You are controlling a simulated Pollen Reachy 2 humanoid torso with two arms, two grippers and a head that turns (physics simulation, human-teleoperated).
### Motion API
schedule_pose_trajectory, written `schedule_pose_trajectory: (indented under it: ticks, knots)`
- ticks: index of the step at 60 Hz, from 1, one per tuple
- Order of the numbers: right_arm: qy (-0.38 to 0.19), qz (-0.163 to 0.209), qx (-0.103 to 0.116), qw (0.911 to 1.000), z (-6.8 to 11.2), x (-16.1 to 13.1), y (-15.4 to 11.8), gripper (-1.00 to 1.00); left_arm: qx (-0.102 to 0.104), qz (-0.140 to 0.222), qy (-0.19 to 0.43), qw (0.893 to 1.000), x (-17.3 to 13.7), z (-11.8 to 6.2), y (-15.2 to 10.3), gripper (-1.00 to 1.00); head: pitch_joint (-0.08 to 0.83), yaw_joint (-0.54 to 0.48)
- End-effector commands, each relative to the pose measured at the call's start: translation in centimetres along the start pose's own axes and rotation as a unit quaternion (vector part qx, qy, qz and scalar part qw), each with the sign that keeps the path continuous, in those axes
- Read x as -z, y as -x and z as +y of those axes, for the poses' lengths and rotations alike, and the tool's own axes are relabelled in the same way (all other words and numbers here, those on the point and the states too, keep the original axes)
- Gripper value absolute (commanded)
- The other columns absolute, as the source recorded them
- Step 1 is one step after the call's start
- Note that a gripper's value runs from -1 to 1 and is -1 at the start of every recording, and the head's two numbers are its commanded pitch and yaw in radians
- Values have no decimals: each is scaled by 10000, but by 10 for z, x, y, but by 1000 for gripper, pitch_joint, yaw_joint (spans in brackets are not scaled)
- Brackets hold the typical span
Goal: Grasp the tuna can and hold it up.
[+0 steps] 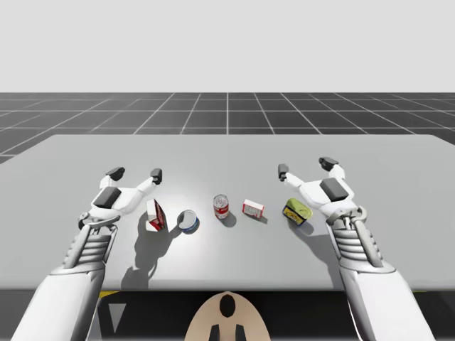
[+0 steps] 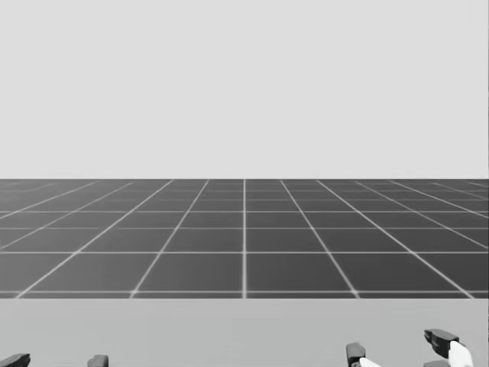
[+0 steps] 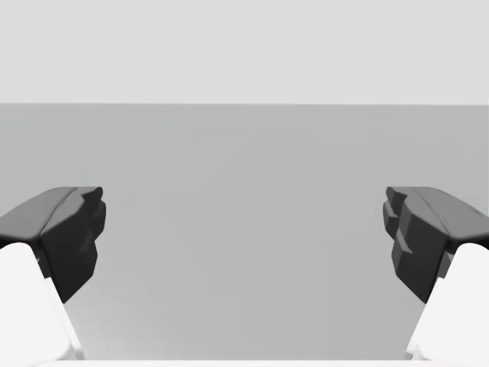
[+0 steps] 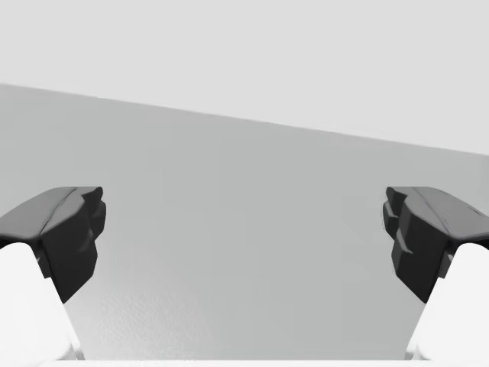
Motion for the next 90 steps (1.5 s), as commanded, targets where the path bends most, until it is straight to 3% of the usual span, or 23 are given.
schedule_pose_trajectory:
  ticks: [1, 7, 11, 15, 18, 39, 61, 77, 90]
  knots:
    - [287, -109, 43, 9995, 1, -2, 0, -1000, 23, 9, 1, 10000, 0, 0, 0, -1000, -7, -2]
    - [41, -56, 102, 9999, 2, -4, -3, -1000, 35, 0, -8, 10000, 0, 0, 0, -1000, 3, 0]
    - [59, 149, -45, 9999, 1, -3, -4, -1000, 46, -6, -13, 10000, 0, 0, 0, -1000, 22, 2]
    - [157, 33, -70, 9998, 0, -2, -4, -1000, 50, -5, -13, 10000, 0, 0, 0, -1000, 62, 2]
    - [283, -98, -213, 9993, 1, -3, -4, -1000, 64, -1, -9, 10000, 0, 0, 0, -1000, 94, 0]
    - [250, -186, -260, 9992, 1, -3, -4, -1000, 150, -28, 14, 9999, 0, 0, 1, -1000, 391, 19]
    - [243, -138, -393, 9988, 3, -3, -3, -1000, 187, 22, 31, 9998, 2, -1, 2, -1000, 645, 163]
    - [246, -108, -423, 9987, 5, -4, -2, -1000, 154, 12, 46, 9999, 1, -1, 0, -1000, 720, 221]
    - [270, -106, -437, 9986, 6, -3, -1, -1000, -50, -5, 87, 9999, -13, -6, -23, -1000, 720, 230]
